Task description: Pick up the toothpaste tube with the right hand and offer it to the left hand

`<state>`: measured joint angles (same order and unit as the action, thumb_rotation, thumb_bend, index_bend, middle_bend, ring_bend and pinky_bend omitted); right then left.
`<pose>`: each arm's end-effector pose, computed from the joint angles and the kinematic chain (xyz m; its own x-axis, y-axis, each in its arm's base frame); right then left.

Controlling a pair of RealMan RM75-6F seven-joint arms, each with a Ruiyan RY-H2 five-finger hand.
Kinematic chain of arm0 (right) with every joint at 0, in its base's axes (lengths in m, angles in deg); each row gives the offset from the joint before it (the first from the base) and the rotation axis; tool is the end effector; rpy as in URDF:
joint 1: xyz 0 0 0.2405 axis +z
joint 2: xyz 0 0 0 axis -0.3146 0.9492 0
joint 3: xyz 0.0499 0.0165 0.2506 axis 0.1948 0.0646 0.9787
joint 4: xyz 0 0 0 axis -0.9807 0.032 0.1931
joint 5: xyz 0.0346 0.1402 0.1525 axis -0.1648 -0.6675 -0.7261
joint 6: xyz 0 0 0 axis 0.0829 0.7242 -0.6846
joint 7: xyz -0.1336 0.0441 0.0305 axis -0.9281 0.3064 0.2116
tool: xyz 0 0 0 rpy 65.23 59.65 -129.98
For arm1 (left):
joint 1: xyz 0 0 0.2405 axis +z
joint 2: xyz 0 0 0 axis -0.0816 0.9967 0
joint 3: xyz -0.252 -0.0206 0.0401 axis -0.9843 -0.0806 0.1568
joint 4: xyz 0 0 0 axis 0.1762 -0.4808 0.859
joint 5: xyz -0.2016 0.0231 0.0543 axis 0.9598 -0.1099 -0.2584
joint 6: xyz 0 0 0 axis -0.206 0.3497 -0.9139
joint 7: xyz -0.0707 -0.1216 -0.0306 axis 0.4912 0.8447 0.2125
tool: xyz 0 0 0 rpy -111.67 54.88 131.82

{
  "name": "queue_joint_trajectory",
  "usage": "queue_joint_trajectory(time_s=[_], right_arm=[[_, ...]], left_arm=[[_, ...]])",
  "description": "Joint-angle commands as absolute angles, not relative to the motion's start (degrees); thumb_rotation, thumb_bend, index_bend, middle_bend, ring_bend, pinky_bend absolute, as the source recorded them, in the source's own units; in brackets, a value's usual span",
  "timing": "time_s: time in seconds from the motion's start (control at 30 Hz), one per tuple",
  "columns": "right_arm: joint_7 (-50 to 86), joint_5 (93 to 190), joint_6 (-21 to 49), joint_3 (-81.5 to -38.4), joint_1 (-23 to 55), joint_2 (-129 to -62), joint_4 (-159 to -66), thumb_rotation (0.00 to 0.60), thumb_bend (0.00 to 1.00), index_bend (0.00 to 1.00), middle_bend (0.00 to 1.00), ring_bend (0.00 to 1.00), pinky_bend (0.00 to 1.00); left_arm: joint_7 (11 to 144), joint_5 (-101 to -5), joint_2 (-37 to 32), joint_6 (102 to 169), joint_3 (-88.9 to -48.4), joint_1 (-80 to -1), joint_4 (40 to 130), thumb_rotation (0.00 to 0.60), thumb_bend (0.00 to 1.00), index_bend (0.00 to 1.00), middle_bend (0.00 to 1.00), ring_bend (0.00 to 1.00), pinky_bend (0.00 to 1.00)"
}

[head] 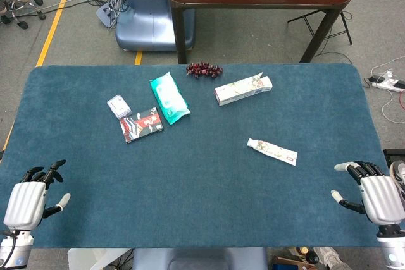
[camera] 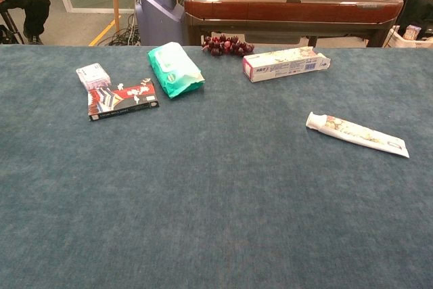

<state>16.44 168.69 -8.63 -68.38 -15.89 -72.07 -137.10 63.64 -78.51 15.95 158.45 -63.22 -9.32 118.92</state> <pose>-0.2918 -0.1631 0.1682 0.3572 -0.0096 0.9340 -0.9335 -0.0389 0.3566 -0.2557 0.1749 0.1419 0.3790 -0.0210 0.9252 0.9245 -0.0347 -0.3795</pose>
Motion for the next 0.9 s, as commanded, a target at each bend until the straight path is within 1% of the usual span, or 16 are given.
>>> queue_joint_trajectory(time_s=[0.03,0.3,0.5,0.7,0.9], right_arm=[[16.13,168.49,-8.26,-68.45,-15.81,-71.97,-137.36,0.600,0.25,0.37,0.40,0.29,0.26],[15.95,167.51,-6.34,-68.39,-15.10,-70.35,-139.88,0.600,0.25,0.37,0.40,0.29,0.26],[9.29,162.60,-2.23,-67.22,-13.29,-67.03,-145.49,0.600,0.21,0.37,0.40,0.29,0.26],[3.57,156.65,3.35,-64.50,-8.97,-66.58,-148.44,0.600,0.20,0.37,0.40,0.29,0.26],[-1.13,150.15,11.29,-61.90,-2.59,-67.57,-149.26,0.600,0.19,0.31,0.36,0.25,0.26]], left_arm=[[63.75,-78.33,15.89,158.36,-63.21,-9.31,118.79,0.600,0.22,0.17,0.46,0.42,0.18],[63.89,-78.08,16.10,158.40,-63.15,-9.18,118.44,0.600,0.22,0.17,0.46,0.42,0.18],[64.54,-77.54,16.20,158.30,-63.37,-9.19,117.87,0.600,0.22,0.17,0.46,0.42,0.18],[65.23,-77.15,15.86,158.06,-63.27,-9.14,116.97,0.600,0.22,0.17,0.46,0.42,0.18],[65.84,-77.11,15.77,158.11,-63.07,-8.94,116.38,0.600,0.22,0.17,0.46,0.42,0.18]])
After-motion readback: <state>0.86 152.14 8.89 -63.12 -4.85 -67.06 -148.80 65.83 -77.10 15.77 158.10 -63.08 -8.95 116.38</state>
